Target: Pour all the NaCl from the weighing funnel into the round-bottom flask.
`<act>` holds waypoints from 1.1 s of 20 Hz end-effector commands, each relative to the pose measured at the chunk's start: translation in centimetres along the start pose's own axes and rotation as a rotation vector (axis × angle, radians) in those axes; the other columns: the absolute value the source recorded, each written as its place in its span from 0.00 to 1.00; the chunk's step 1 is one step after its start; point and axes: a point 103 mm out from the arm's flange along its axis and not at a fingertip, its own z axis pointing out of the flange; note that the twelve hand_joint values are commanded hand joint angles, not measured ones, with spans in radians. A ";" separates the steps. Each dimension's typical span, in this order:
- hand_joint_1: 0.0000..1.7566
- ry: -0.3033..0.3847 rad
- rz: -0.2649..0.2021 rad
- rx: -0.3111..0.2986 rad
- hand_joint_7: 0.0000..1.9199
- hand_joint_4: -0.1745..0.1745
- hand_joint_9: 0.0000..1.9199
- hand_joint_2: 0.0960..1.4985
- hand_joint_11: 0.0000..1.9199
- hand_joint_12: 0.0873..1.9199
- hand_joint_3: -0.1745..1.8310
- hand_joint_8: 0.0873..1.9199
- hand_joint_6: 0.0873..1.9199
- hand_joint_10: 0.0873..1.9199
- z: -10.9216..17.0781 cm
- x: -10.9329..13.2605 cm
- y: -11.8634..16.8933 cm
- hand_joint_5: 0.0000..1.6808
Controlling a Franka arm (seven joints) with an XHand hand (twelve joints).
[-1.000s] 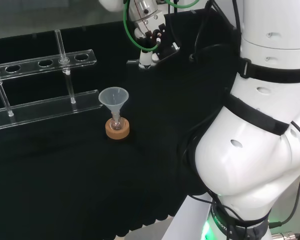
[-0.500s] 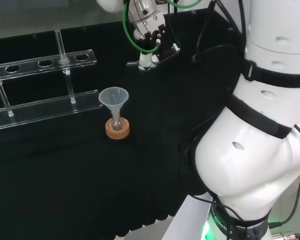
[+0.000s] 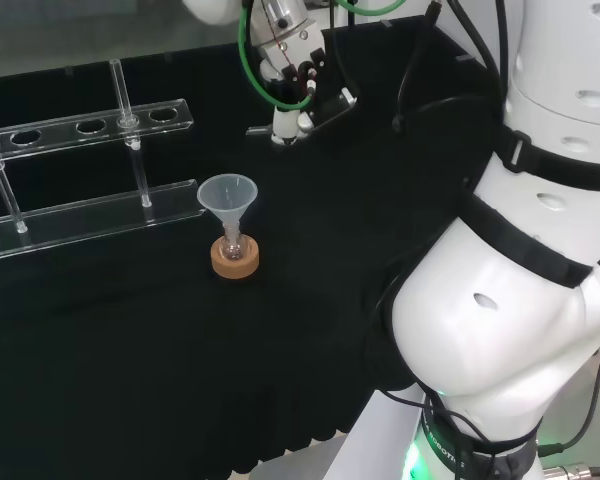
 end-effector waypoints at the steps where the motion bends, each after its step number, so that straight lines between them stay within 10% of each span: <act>1: 0.64 -0.037 0.005 0.010 0.25 1.00 0.45 0.39 0.42 0.53 0.40 0.34 0.28 0.18 -1.1 2.3 -5.2 0.78; 22: 0.64 -0.174 -0.021 0.017 0.24 1.00 0.45 0.40 0.42 0.52 0.40 0.34 0.28 0.18 -0.4 4.4 -8.8 0.78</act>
